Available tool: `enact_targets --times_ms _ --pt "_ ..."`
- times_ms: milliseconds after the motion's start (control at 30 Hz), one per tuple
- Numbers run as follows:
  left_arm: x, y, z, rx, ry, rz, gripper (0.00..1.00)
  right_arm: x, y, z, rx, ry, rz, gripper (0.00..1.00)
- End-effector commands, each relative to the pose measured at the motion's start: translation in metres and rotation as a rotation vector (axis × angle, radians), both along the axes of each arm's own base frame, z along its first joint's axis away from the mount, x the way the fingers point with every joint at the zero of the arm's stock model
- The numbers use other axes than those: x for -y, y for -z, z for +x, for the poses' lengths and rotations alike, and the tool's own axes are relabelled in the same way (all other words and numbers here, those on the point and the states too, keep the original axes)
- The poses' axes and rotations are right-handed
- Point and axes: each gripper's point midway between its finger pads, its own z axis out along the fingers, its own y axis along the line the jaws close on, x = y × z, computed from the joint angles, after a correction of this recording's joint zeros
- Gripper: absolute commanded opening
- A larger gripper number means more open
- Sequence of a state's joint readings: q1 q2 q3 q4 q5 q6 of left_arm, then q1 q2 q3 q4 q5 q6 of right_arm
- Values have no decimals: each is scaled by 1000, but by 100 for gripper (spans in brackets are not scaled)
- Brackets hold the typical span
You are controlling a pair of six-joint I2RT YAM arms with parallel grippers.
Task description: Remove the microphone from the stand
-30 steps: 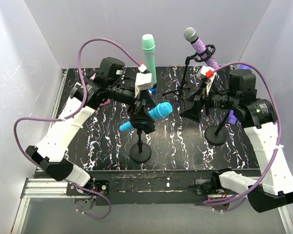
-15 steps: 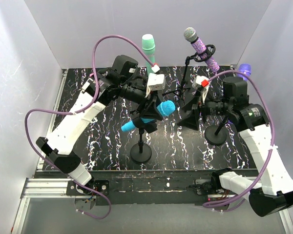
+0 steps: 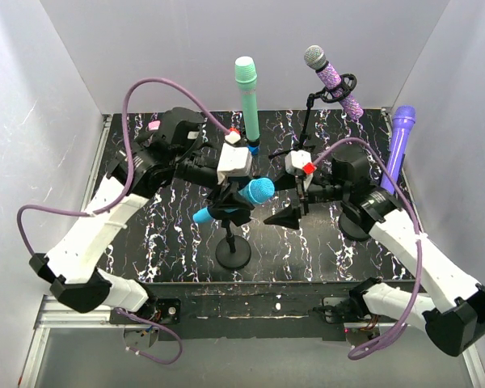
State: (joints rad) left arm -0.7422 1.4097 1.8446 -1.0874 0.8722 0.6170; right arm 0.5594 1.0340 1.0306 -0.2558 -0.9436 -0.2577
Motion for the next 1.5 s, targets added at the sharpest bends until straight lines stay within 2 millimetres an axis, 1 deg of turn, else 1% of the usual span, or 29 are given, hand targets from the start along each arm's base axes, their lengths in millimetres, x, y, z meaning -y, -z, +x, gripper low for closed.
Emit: enact_targets --times_ms 0,100,233,267,367,433,500,633,733,767,867,1000,1033,1067,1133,1167,1200,1400,1467 --pt "-5 -19 4 203 7 -91 0 -28 -23 -3 135 -101 111 93" --pt "-2 -17 6 171 2 -79 0 -40 -23 -7 125 -141 135 92" --pt "1 -15 16 205 -22 -74 0 -50 -24 -14 100 -151 179 94" --pt "1 -13 16 199 -18 -64 0 -52 -23 -19 98 -163 190 94" --pt "3 -16 18 195 -19 -68 0 -58 -20 -33 72 -195 192 94" --pt "5 -19 21 199 -32 -74 0 -61 -16 -38 50 -186 192 93" --pt "6 -19 23 198 -36 -71 0 -63 -13 -34 44 -147 201 91" --pt "6 -19 26 205 -45 -72 0 -64 -13 -19 59 -52 209 88" --pt "7 -20 27 209 -49 -73 0 -65 -8 -16 13 -29 200 87" --pt "7 -20 27 213 -51 -75 0 -65 -7 -15 6 -23 197 85" --pt "7 -18 29 213 -54 -76 0 -66 -3 -14 -1 -21 191 74" --pt "8 -18 28 210 -51 -77 0 -65 8 -14 0 -23 172 66" --pt "9 -17 28 210 -47 -77 0 -65 11 -15 -5 -27 167 63" --pt "9 -18 29 212 -49 -79 0 -65 13 -17 -9 -36 164 57" --pt "8 -17 29 212 -53 -76 0 -63 17 -19 -21 -43 152 32" --pt "7 -18 28 213 -53 -76 0 -63 19 -20 -25 -41 147 14" --pt "6 -17 28 211 -54 -74 0 -62 20 -19 -25 -33 146 2" --pt "4 -13 24 202 -54 -66 0 -57 23 -21 -31 -14 128 1" --pt "4 -19 27 204 -70 -78 0 -55 24 -21 -35 -5 124 1"
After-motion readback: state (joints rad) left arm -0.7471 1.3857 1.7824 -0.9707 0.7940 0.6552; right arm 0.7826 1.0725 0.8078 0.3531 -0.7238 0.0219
